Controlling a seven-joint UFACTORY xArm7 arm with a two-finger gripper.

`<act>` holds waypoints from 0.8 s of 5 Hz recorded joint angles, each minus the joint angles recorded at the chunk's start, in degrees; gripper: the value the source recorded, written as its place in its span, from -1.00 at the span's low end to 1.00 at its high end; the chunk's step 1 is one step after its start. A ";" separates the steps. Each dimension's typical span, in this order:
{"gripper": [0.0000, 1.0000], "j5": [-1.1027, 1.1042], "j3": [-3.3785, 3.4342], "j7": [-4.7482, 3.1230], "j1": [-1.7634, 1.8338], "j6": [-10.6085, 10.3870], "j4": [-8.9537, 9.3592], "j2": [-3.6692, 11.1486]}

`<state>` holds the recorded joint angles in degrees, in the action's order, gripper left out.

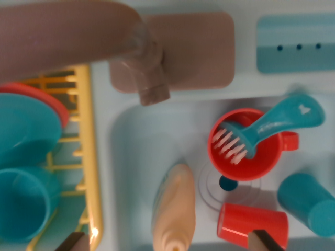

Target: Pick detergent from the sink

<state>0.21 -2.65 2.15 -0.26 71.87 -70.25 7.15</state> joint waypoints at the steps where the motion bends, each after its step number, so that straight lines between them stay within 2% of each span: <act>1: -1.00 0.00 0.00 0.00 0.00 0.00 0.00 0.00; 2: -1.00 -0.22 -0.17 0.54 -0.25 -2.61 2.16 0.63; 3: -1.00 -0.22 -0.17 0.54 -0.25 -2.61 2.16 0.63; 4: -1.00 -0.44 -0.34 1.08 -0.50 -5.20 4.31 1.25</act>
<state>-0.23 -2.99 3.23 -0.76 66.67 -65.94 8.39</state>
